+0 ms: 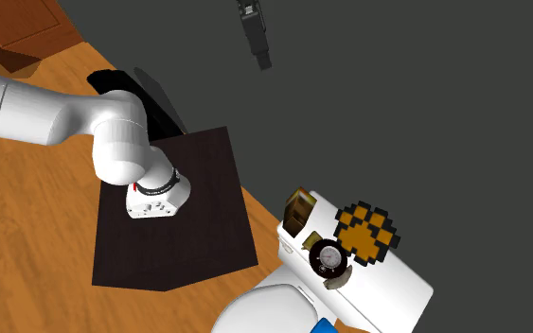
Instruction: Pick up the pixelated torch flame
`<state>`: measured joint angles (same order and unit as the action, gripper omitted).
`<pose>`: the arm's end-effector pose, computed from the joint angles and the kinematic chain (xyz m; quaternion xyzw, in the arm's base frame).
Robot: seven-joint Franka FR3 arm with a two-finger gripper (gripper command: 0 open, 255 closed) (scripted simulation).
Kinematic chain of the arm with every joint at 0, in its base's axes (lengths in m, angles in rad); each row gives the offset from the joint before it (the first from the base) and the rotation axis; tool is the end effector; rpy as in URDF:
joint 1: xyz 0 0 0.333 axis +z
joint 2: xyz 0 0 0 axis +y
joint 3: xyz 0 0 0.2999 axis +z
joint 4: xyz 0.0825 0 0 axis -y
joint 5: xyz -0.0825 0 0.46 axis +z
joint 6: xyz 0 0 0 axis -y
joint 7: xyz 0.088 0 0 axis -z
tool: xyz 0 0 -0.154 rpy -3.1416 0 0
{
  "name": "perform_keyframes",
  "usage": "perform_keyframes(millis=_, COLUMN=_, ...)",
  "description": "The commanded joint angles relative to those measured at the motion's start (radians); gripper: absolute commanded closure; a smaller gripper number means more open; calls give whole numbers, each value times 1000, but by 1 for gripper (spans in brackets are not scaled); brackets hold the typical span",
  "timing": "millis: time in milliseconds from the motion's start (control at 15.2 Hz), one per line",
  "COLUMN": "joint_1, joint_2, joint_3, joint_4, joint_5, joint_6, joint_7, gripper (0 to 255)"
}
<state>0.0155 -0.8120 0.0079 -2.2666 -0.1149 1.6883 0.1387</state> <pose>0.4079 -0.0062 0.6061 0.9897 -0.0580 0.1208 0.0508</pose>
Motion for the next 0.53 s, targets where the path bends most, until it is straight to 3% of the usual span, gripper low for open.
perform_keyframes(millis=0, joint_1=0, joint_2=0, joint_3=0, joint_4=0, joint_5=0, joint_6=0, joint_7=0, gripper=0)
perform_keyframes(millis=462, joint_1=7, joint_2=33, joint_3=-149, joint_4=-151, joint_5=-43, joint_6=156, joint_7=-185, gripper=0)
